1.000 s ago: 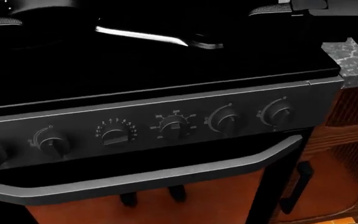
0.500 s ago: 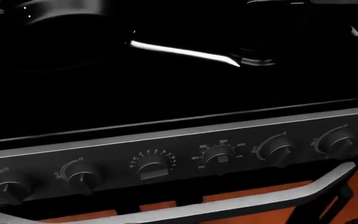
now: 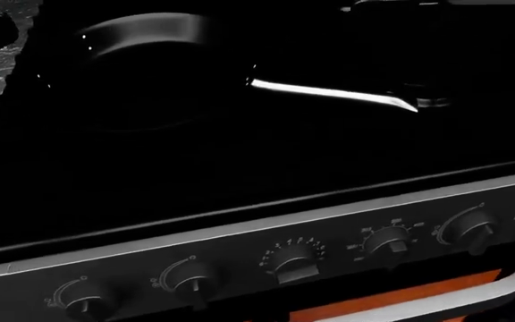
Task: Pick the garlic from the plate and place it in the pan.
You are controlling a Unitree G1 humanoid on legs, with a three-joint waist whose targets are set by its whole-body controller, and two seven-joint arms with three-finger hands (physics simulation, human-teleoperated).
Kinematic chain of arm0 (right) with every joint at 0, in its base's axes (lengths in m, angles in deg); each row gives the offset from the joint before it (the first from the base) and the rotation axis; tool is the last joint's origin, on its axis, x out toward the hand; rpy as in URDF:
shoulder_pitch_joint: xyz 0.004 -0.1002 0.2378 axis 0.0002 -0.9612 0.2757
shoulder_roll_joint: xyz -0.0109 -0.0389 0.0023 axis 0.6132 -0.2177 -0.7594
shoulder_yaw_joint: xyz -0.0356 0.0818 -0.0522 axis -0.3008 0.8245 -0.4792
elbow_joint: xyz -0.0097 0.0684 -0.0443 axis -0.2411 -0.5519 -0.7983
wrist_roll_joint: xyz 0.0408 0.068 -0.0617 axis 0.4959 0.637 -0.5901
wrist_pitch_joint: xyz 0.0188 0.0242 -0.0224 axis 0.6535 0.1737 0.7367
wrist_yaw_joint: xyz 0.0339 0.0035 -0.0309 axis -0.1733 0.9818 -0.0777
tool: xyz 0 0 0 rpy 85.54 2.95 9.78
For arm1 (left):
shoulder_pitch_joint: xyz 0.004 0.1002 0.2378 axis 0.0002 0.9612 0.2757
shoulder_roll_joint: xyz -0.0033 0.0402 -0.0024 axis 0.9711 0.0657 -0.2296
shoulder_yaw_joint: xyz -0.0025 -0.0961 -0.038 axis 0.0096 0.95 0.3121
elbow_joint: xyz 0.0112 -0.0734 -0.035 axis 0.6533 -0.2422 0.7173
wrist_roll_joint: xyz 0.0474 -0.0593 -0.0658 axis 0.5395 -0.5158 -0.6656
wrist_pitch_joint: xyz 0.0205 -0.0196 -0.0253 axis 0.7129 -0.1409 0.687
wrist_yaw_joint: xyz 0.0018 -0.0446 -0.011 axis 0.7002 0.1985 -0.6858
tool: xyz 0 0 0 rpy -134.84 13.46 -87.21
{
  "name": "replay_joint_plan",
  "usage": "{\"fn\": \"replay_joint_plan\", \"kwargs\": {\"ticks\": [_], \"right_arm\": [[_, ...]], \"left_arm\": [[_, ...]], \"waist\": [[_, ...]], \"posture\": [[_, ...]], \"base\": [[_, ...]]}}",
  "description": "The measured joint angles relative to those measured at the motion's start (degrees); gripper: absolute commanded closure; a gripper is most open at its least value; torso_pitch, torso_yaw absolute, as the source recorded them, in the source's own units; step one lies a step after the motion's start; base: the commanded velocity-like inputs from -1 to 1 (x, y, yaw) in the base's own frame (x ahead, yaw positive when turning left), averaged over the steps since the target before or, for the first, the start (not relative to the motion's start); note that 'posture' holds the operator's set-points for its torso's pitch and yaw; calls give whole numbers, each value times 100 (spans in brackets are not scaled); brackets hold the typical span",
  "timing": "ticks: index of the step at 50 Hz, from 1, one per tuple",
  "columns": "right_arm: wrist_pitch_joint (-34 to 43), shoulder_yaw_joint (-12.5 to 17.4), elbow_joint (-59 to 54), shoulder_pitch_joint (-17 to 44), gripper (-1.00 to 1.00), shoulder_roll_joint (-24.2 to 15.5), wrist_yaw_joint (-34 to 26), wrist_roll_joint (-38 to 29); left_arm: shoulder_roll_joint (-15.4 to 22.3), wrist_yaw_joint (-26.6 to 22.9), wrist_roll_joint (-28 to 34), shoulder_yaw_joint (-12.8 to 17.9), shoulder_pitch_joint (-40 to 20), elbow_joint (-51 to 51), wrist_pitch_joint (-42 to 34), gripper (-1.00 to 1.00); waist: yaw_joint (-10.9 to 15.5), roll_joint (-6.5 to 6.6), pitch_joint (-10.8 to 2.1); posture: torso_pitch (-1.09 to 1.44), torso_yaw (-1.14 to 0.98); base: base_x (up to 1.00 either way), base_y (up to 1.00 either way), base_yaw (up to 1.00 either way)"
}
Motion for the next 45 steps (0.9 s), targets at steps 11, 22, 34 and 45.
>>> {"fn": "replay_joint_plan", "kwargs": {"ticks": [11, 22, 34, 45], "right_arm": [[-15, 33, -64, -65, -100, -41, 21, -40], [-48, -37, -80, -92, -100, 13, -39, 11], [-81, -58, -124, -109, -100, 3, -43, 38], [-69, 50, -90, -126, -100, -34, 2, -82]], "left_arm": [[-40, -22, -46, -66, -10, 49, 2, -100], [-36, -35, 42, -48, 38, -43, 6, -100], [-74, -28, 87, -23, 42, -17, 10, -100], [-75, -50, -18, -77, -27, 76, -10, -100]], "waist": [[-53, 447, 33], [90, 446, -31], [-15, -149, 23], [-14, 335, 3]], "posture": [[0, 0], [0, 0], [0, 0], [0, 0]], "base": [[0, 29, 0], [0, 8, 30], [0, 6, 41], [0, 21, 0]]}}
